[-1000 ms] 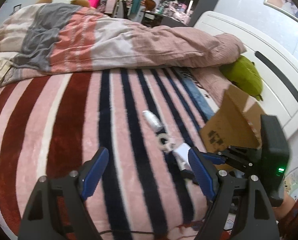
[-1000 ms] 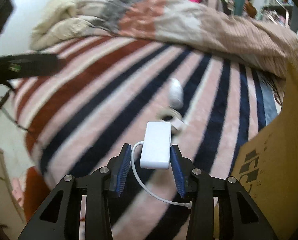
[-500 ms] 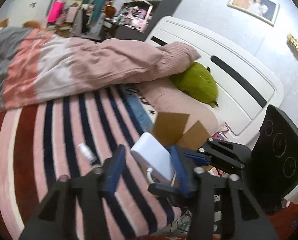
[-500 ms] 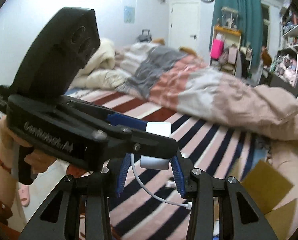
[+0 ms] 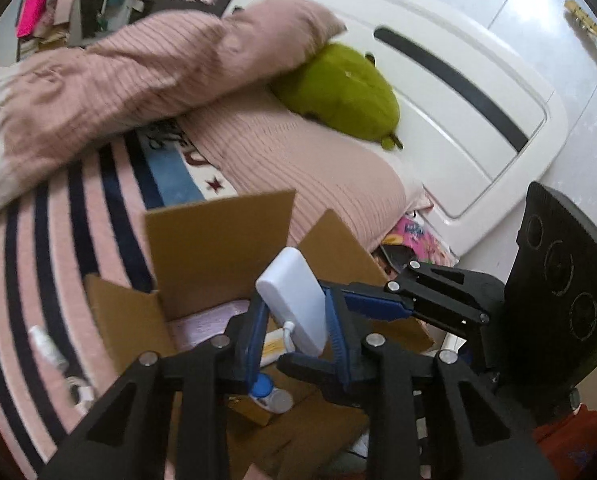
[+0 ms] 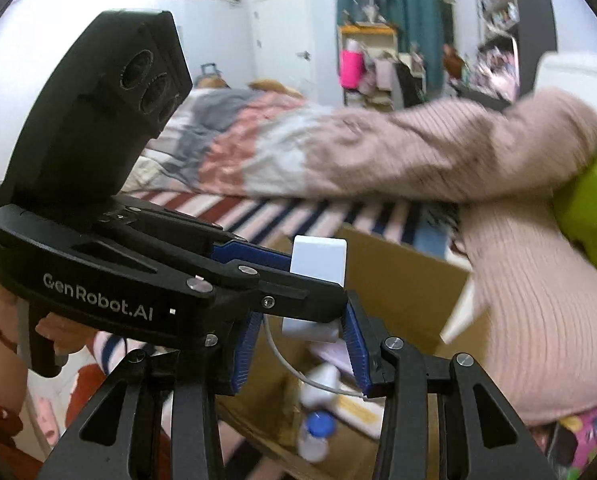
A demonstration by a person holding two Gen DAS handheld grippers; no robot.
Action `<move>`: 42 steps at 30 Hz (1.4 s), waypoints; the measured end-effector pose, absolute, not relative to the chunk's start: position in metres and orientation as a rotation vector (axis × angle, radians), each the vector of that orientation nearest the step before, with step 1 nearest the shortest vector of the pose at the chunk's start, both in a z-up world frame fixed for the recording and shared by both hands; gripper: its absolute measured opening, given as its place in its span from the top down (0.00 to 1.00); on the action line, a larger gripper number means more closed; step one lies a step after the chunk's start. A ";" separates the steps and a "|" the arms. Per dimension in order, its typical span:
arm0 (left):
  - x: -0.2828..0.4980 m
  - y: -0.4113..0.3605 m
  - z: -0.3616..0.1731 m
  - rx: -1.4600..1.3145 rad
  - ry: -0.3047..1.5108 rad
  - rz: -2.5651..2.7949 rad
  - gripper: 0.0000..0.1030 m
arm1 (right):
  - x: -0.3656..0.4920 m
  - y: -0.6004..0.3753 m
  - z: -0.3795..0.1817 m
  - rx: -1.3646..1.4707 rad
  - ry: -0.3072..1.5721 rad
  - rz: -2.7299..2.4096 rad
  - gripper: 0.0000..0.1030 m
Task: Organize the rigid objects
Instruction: 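Carry the power bank with its cable into the cardboard box and release, then grasp the clear tape roll with white clip using the right gripper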
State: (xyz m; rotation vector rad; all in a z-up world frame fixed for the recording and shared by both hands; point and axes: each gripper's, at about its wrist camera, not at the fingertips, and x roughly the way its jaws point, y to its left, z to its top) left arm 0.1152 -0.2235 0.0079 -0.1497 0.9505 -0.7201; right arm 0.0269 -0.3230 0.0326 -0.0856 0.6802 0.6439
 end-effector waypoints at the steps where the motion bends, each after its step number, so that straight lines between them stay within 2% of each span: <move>1: 0.118 -0.230 0.004 -0.143 0.964 -0.721 0.75 | 0.030 -0.328 0.028 -0.082 0.701 0.636 0.65; 7: 0.122 -0.240 -0.004 -0.113 0.997 -0.710 0.73 | 0.033 -0.340 0.014 -0.091 0.752 0.620 0.65; 8: 0.122 -0.240 -0.004 -0.107 1.000 -0.698 0.71 | 0.033 -0.340 0.014 -0.100 0.751 0.617 0.65; 10: 0.119 -0.233 -0.001 -0.095 0.992 -0.666 0.57 | 0.035 -0.337 0.013 -0.122 0.761 0.597 0.63; 11: 0.117 -0.229 0.002 -0.096 0.982 -0.656 0.54 | 0.034 -0.337 0.011 -0.130 0.765 0.587 0.62; 12: 0.115 -0.225 0.004 -0.096 0.972 -0.649 0.50 | 0.034 -0.335 0.011 -0.140 0.770 0.571 0.58; 13: 0.112 -0.218 0.008 -0.093 0.956 -0.638 0.48 | 0.036 -0.333 0.010 -0.141 0.773 0.566 0.53; 15: 0.106 -0.206 0.016 -0.089 0.928 -0.613 0.44 | 0.034 -0.330 0.012 -0.136 0.776 0.567 0.49; 18: 0.092 -0.176 0.031 -0.095 0.870 -0.568 0.38 | 0.031 -0.319 0.020 -0.146 0.757 0.578 0.49; 20: 0.083 -0.153 0.039 -0.102 0.831 -0.508 0.38 | 0.027 -0.307 0.026 -0.152 0.740 0.597 0.49; 23: 0.069 -0.110 0.044 -0.112 0.789 -0.387 0.29 | 0.023 -0.282 0.034 -0.153 0.715 0.650 0.49; 28: 0.047 -0.040 0.034 -0.136 0.760 -0.241 0.27 | 0.016 -0.215 0.039 -0.188 0.693 0.770 0.49; 33: 0.031 0.014 0.009 -0.154 0.771 -0.145 0.27 | 0.014 -0.148 0.020 -0.246 0.719 0.868 0.49; 42: 0.027 0.059 -0.064 -0.196 0.847 -0.100 0.27 | 0.038 -0.085 -0.078 -0.293 0.899 0.785 0.49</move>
